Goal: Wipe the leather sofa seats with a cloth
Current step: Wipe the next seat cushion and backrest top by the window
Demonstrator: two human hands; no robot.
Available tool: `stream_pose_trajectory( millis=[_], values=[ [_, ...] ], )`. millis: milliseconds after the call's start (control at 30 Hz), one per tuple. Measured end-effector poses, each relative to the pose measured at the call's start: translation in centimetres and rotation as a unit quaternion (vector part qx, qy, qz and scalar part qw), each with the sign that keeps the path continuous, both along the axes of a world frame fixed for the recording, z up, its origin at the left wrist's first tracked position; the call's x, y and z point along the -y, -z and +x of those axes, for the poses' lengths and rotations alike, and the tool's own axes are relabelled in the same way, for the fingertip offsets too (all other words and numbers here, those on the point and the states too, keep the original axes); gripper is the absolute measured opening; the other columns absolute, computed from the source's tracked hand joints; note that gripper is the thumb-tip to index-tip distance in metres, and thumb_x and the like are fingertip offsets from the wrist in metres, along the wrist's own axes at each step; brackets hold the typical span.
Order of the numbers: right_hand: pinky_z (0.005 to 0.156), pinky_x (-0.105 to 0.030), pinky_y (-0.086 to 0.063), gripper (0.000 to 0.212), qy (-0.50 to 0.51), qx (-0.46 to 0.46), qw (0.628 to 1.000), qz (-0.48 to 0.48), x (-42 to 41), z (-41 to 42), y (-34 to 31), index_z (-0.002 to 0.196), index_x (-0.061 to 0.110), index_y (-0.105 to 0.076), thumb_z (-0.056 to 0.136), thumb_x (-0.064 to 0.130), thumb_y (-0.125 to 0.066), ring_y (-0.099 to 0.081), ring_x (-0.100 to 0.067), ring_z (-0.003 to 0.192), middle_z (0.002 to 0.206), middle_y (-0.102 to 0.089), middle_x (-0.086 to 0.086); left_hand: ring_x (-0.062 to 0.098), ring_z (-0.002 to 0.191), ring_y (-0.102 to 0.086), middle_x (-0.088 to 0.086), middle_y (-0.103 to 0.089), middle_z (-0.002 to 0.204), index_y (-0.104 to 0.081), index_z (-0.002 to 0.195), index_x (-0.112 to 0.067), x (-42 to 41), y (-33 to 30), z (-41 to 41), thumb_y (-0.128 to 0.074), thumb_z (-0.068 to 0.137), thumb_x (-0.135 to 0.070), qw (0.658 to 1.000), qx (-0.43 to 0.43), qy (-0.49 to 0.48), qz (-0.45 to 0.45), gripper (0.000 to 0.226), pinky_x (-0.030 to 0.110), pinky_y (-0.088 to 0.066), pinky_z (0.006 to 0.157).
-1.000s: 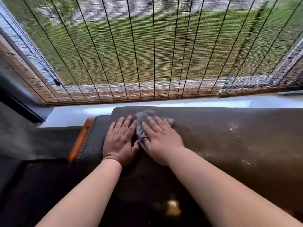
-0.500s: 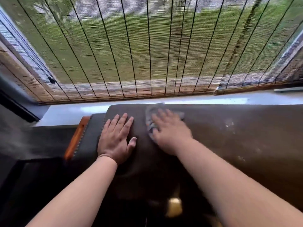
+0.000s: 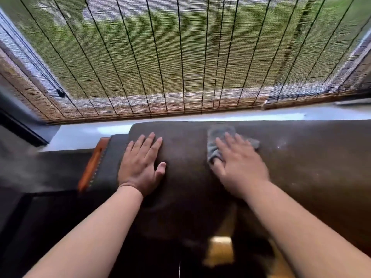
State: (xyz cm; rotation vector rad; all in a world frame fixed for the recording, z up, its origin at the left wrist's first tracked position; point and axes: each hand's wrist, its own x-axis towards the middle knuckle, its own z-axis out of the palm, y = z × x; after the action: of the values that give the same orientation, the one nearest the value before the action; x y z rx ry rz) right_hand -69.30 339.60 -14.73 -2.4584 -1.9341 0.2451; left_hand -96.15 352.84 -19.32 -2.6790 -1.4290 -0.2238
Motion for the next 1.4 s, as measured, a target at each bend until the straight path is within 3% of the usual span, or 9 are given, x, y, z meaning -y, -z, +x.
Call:
stream_pose_trajectory(
  millis=[100, 200, 367, 600, 800, 967, 1233, 1400],
  values=[
    [0.13, -0.044, -0.006, 0.079, 0.084, 0.031, 0.996, -0.009, 0.5, 2.6, 0.6, 0.167, 0.024, -0.006, 0.094, 0.055, -0.002, -0.002, -0.027, 0.16, 0.174, -0.001, -0.006, 0.031, 0.157, -0.029, 0.004, -0.031, 0.171, -0.036, 0.163, -0.025, 0.0, -0.1, 0.0, -0.031, 0.09, -0.057, 1.0, -0.013, -0.009, -0.001, 0.08, 0.052, -0.017, 0.129],
    [0.13, -0.047, -0.006, 0.077, 0.096, 0.03, 0.995, 0.003, -0.1, 1.7, 1.6, 0.166, 0.023, 0.002, 0.095, 0.052, 0.0, 0.002, -0.03, 0.16, 0.174, 0.004, -0.01, 0.029, 0.157, -0.029, 0.003, -0.031, 0.171, -0.035, 0.163, -0.025, 0.1, -0.2, 0.1, -0.029, 0.091, -0.056, 1.0, -0.02, -0.017, 0.01, 0.079, 0.05, -0.016, 0.13],
    [0.13, -0.047, -0.004, 0.076, 0.085, 0.013, 0.996, 0.039, 0.5, 2.0, 2.0, 0.166, 0.025, -0.003, 0.095, 0.052, -0.006, 0.001, -0.03, 0.16, 0.174, 0.001, -0.01, 0.03, 0.156, -0.03, 0.003, -0.035, 0.169, -0.038, 0.162, -0.025, 0.4, -0.2, 0.1, -0.031, 0.091, -0.053, 1.0, -0.01, -0.016, 0.022, 0.077, 0.053, -0.019, 0.128],
    [0.129, -0.048, -0.006, 0.08, 0.076, 0.009, 0.994, 0.079, 0.8, 2.2, 2.7, 0.165, 0.027, -0.021, 0.091, 0.055, -0.009, -0.012, -0.032, 0.158, 0.172, -0.015, -0.011, 0.025, 0.16, -0.02, -0.002, -0.025, 0.173, -0.029, 0.164, -0.034, 0.9, -0.6, 0.4, -0.02, 0.09, -0.063, 0.995, -0.023, -0.1, 0.007, 0.08, 0.064, -0.004, 0.127],
    [0.129, -0.046, -0.001, 0.076, 0.08, 0.024, 0.993, 0.077, 0.7, 2.2, 2.9, 0.165, 0.03, -0.019, 0.094, 0.057, -0.011, -0.01, -0.029, 0.158, 0.173, -0.014, -0.008, 0.025, 0.16, -0.015, -0.005, -0.018, 0.175, -0.022, 0.164, -0.039, 1.2, -1.6, 1.0, -0.011, 0.086, -0.072, 0.991, -0.007, -0.13, -0.022, 0.086, 0.064, -0.012, 0.126],
    [0.13, -0.045, -0.001, 0.076, 0.086, 0.031, 0.993, 0.071, 1.3, 1.9, 2.7, 0.164, 0.029, -0.023, 0.094, 0.056, -0.014, -0.012, -0.027, 0.158, 0.172, -0.017, -0.007, 0.023, 0.158, -0.018, -0.009, -0.018, 0.174, -0.021, 0.164, -0.042, 1.7, -1.5, 0.5, -0.006, 0.085, -0.074, 0.99, -0.006, -0.138, -0.031, 0.086, 0.055, -0.032, 0.117],
    [0.13, -0.043, -0.002, 0.074, 0.078, 0.04, 0.995, 0.05, 2.2, 1.7, 2.5, 0.165, 0.029, -0.018, 0.096, 0.056, -0.014, -0.009, -0.024, 0.159, 0.173, -0.013, -0.005, 0.023, 0.159, -0.016, -0.011, -0.018, 0.174, -0.022, 0.163, -0.042, 2.1, -2.1, 0.0, -0.012, 0.088, -0.073, 0.989, 0.014, -0.132, -0.068, 0.082, 0.055, -0.028, 0.122],
    [0.13, -0.042, 0.001, 0.073, 0.073, 0.042, 0.995, 0.047, 2.4, 1.5, 2.1, 0.166, 0.03, -0.012, 0.098, 0.055, -0.013, -0.003, -0.022, 0.16, 0.174, -0.007, -0.003, 0.026, 0.154, -0.024, -0.006, -0.03, 0.168, -0.037, 0.157, -0.041, 0.8, -3.8, 0.5, -0.032, 0.101, -0.068, 0.981, 0.041, -0.161, -0.103, 0.062, 0.055, -0.03, 0.12]
  ],
)
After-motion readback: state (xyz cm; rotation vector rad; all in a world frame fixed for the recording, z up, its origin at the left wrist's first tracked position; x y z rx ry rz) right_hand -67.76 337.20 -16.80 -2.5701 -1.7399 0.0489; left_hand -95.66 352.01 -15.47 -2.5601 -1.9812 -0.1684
